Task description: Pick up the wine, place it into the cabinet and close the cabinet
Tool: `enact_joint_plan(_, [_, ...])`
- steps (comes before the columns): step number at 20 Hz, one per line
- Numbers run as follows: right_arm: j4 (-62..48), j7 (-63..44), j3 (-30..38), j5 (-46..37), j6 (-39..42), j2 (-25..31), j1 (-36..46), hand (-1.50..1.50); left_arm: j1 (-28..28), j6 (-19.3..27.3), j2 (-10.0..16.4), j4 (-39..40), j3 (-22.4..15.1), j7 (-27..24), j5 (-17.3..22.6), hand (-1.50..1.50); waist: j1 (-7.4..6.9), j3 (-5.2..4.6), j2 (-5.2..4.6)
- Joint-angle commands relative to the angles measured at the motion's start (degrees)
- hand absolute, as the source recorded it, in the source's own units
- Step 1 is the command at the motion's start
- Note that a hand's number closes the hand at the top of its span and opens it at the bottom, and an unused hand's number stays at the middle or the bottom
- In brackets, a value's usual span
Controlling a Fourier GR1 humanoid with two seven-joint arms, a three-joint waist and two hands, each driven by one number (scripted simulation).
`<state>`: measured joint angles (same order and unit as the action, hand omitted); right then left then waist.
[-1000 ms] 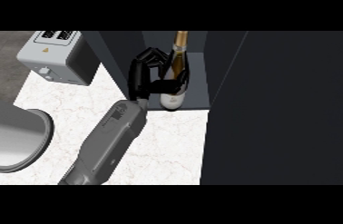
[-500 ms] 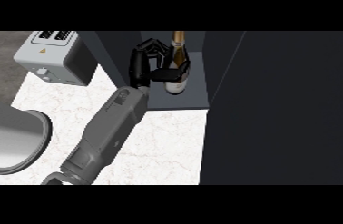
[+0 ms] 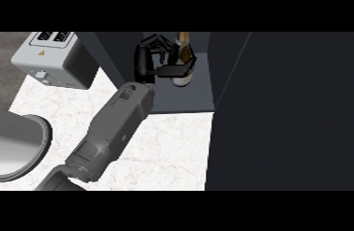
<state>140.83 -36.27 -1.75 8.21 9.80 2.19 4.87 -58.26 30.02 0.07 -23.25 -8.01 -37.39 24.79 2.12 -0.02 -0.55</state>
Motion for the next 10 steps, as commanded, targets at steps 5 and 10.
enact_joint_plan(5, [6.62,-3.56,-1.93,3.04,-1.39,-1.25,-1.2,-1.5,-5.38,-1.32,-0.07,5.92,4.46,0.19,3.12,1.5,0.58,-0.02,-0.03])
enact_joint_plan(10, [2.14,-0.15,-2.27,1.72,-0.15,-1.7,-0.53,-1.5,-5.38,-5.25,-0.06,7.58,8.61,-2.65,6.16,1.5,0.36,-0.03,-0.25])
